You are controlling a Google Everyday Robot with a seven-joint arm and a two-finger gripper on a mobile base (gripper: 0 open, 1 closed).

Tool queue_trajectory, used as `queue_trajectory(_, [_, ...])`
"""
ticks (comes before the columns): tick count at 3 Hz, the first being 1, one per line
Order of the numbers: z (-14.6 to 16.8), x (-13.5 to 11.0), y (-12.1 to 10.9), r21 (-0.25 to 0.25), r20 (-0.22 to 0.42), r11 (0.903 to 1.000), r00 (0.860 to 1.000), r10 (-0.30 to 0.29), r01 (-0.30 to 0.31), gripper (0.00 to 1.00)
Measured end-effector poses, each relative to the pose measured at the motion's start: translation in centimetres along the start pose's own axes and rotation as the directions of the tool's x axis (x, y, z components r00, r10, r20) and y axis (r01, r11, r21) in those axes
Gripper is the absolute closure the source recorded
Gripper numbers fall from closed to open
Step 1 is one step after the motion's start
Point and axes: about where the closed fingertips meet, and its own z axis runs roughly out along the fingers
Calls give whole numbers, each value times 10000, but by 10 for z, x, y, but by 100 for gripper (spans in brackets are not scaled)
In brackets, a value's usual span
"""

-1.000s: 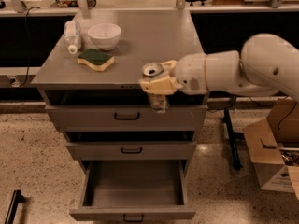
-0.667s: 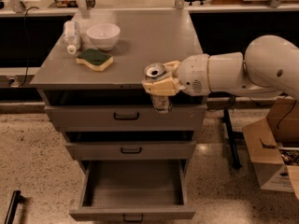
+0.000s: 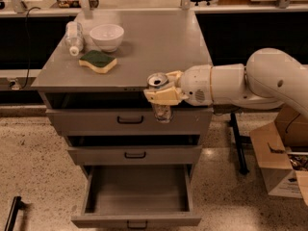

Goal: Place redbull can into bottom drawer

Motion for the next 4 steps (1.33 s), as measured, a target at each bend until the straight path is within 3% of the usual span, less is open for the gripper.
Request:
queue_trajectory(1, [8,5,0,-15,4,10000,10000,-6,6,100])
queue_trajectory(2, [29,28,2,100,526,9999,9986,-83,78,100])
queue_trajectory(3, [68,55,9,189,1314,9970,9884,-763,745,100])
queue_trajectory(4, [73,57,8,192,1445,9948,9843,-1016,999,100])
